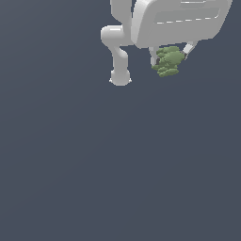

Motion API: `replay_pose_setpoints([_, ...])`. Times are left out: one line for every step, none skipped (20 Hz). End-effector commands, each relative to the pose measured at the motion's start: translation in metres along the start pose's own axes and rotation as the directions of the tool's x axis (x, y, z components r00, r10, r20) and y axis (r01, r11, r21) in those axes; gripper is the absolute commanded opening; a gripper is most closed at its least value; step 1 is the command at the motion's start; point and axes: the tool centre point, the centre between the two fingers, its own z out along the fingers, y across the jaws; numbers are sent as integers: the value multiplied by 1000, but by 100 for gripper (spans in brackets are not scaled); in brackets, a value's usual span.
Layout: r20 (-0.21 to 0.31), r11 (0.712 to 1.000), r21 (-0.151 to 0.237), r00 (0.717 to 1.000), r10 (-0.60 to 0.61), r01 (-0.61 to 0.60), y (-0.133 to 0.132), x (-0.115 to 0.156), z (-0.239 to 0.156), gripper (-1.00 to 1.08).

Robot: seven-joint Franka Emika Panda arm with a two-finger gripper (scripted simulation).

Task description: Pick up the object and move it to a goal position.

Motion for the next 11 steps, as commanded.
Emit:
replay_pose_setpoints([2,1000,0,1000,1,-1,-6,0,-13,-100])
replay_pose_setpoints([2,1000,0,1000,1,-1,-8,0,-17,-100])
replay_pose_setpoints([1,1000,1,1000,1,-1,-9,0,-20,-100])
replay_pose_setpoints([1,1000,1,1000,1,-1,-10,0,-23,-100])
replay_pose_setpoints([1,1000,1,1000,1,-1,-12,0,-25,-100])
replay_pose_setpoints([1,1000,1,1000,1,-1,-13,0,-27,-100])
replay_pose_setpoints([1,1000,1,1000,1,-1,-13,0,-29,-100])
replay_pose_setpoints([1,1000,1,1000,1,-1,-14,0,-30,-100])
replay_pose_setpoints([1,1000,1,1000,1,-1,-14,0,-31,-100])
replay_pose_setpoints([1,1000,1,1000,1,-1,-15,0,-32,-100])
replay_pose_setpoints([1,1000,1,1000,1,-1,-15,0,-32,-100])
